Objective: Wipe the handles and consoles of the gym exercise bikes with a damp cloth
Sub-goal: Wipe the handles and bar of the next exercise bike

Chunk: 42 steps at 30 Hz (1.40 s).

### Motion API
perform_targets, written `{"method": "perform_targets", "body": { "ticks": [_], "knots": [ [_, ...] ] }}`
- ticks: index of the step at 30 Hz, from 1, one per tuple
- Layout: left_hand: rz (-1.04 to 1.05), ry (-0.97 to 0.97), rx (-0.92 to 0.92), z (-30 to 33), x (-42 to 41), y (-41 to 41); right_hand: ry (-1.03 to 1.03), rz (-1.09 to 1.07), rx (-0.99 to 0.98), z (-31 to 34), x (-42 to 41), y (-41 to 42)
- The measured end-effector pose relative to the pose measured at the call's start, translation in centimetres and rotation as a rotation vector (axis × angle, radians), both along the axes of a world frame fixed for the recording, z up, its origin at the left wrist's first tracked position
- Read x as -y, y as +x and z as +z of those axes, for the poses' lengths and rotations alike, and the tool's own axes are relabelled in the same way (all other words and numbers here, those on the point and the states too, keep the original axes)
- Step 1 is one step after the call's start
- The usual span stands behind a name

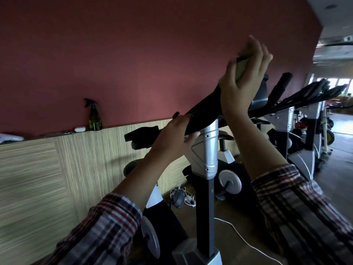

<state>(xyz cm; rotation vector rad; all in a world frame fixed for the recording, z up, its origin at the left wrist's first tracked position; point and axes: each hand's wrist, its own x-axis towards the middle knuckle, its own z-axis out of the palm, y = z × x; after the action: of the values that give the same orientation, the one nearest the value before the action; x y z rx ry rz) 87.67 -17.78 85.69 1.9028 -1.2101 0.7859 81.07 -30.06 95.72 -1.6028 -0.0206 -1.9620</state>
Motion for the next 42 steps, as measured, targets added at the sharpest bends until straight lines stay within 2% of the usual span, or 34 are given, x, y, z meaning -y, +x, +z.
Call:
{"method": "perform_targets", "body": {
  "ticks": [6, 12, 17, 21, 24, 30, 35, 38, 42],
  "knots": [
    [-0.023, 0.032, -0.013, 0.7, 0.5, 0.6, -0.134, -0.141, -0.024, -2.8, -0.1, 0.3],
    [-0.286, 0.061, -0.144, 2.8, 1.1, 1.5, -0.188, -0.171, 0.021, 0.3, 1.4, 0.0],
    [-0.407, -0.063, -0.185, 2.0, 1.3, 2.2, -0.138, -0.076, 0.028, -3.0, 0.2, 0.6],
    [-0.427, -0.160, -0.113, 1.2, 1.6, 2.3, -0.115, -0.035, -0.026, -1.0, 1.4, -0.1],
    [-0.447, -0.132, -0.083, 1.1, 1.8, 3.0, -0.026, -0.023, 0.035, 0.0, 1.0, 0.0],
    [-0.551, -0.126, -0.028, 1.1, 1.2, 4.4, 0.119, -0.010, 0.087, -3.3, -0.9, 1.9],
    [-0.659, -0.068, 0.006, 2.3, 1.3, 5.8, 0.149, -0.116, 0.083, 0.1, 0.8, 1.3],
    [-0.719, -0.030, -0.003, 2.9, 1.4, 6.7, 0.152, -0.201, 0.081, -1.2, -0.1, 1.8],
    [-0.899, 0.064, -0.063, 3.4, 1.8, 8.0, 0.139, -0.370, 0.070, -4.2, -1.4, 2.2]
  ]
}}
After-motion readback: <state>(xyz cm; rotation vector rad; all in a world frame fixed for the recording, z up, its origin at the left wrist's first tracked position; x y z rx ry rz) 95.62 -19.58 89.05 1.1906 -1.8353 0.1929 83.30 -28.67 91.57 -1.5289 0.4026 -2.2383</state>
